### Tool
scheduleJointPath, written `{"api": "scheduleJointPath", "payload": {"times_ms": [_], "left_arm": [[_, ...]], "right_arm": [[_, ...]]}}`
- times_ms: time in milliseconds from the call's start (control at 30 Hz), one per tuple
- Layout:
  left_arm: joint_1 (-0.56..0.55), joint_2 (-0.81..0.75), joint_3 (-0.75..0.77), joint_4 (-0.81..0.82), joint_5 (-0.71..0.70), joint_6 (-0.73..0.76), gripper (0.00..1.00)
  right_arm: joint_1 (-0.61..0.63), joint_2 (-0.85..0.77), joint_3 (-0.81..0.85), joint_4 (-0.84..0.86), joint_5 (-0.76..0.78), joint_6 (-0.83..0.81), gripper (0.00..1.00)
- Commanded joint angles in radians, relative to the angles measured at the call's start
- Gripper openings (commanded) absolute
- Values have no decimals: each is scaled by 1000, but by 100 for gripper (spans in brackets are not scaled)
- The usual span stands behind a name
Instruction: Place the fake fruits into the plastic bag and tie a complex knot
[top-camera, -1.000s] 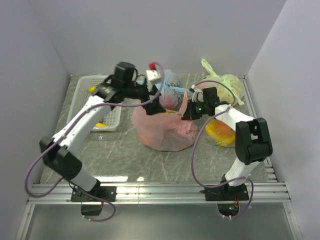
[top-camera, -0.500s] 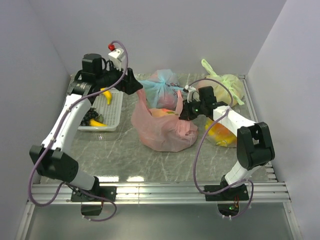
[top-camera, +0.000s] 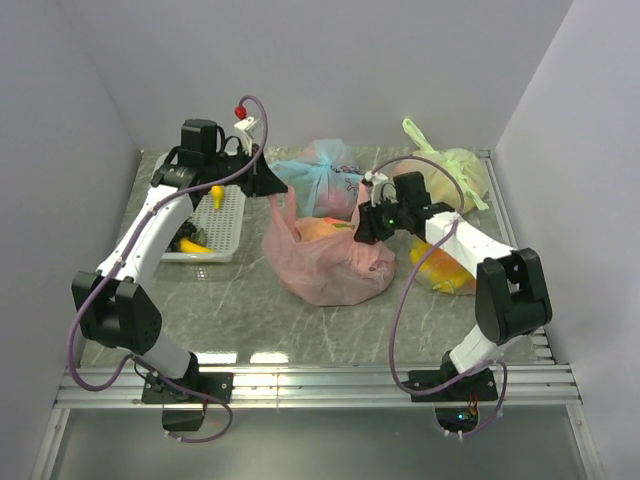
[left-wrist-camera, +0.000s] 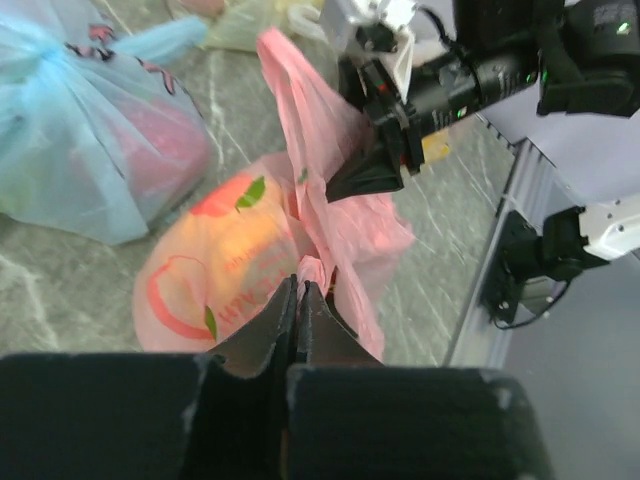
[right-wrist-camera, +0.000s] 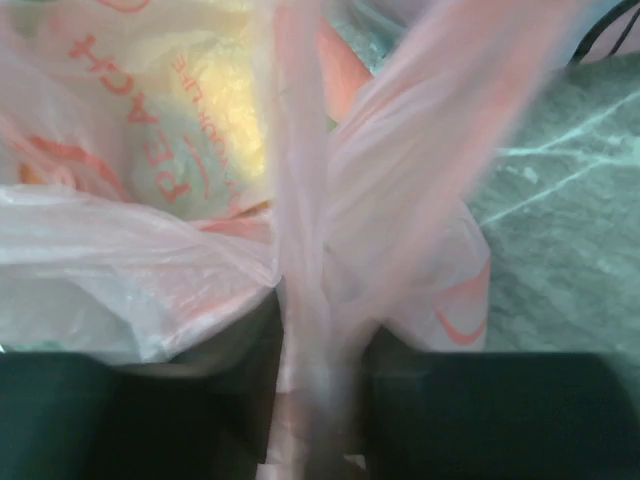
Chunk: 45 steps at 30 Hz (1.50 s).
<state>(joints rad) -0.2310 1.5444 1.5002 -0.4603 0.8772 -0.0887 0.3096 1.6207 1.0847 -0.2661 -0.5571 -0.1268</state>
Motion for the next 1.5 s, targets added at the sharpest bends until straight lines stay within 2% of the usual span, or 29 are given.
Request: {"api": "scheduleJointPath", "payload": {"times_ms": [0,67,100,133,233,333,400,467,600,633,867,1100,1300,1400,1467], "left_arm": [[5,-1,6,-54,72,24,0],[7,-27,-24,-26,59,14,0],[7,-36,-47,6,54,3,0],[7,-49,-57,20,52,-12,0],[7,-58,-69,51,40,-39,0],[7,-63,-70,72,31,-62,0],[7,-70,-78,95,16,-91,0],[7,-84,-87,121,8,-118,0],[7,-95,-95,112,-7,-135,0],[7,-96,-95,106,-10,-138,0],[7,-110,-124,140,5,-152,0],[7,-113,-138,181,8,-167,0],[7,-106,-132,206,5,-204,0],[9,-113,-135,206,0,-212,0],[9,-115,-133,204,-17,-210,0]], "right_arm": [[-9,-109,79,-42,11,-23,48],[-52,-157,108,-51,-47,5,65],[-70,-210,116,-51,-96,22,66],[-108,-243,118,-18,-143,45,85],[-116,-366,112,81,-202,107,91],[-83,-403,119,210,-244,219,92],[3,-354,168,232,-216,263,93],[86,-282,178,332,-193,338,93],[176,-162,176,543,-162,406,95],[187,-141,172,623,-156,415,95],[260,-10,173,820,-205,519,96],[321,41,126,872,-228,515,97],[364,114,98,806,-135,437,97],[362,142,70,800,-86,408,79],[362,145,51,777,-87,383,72]]}}
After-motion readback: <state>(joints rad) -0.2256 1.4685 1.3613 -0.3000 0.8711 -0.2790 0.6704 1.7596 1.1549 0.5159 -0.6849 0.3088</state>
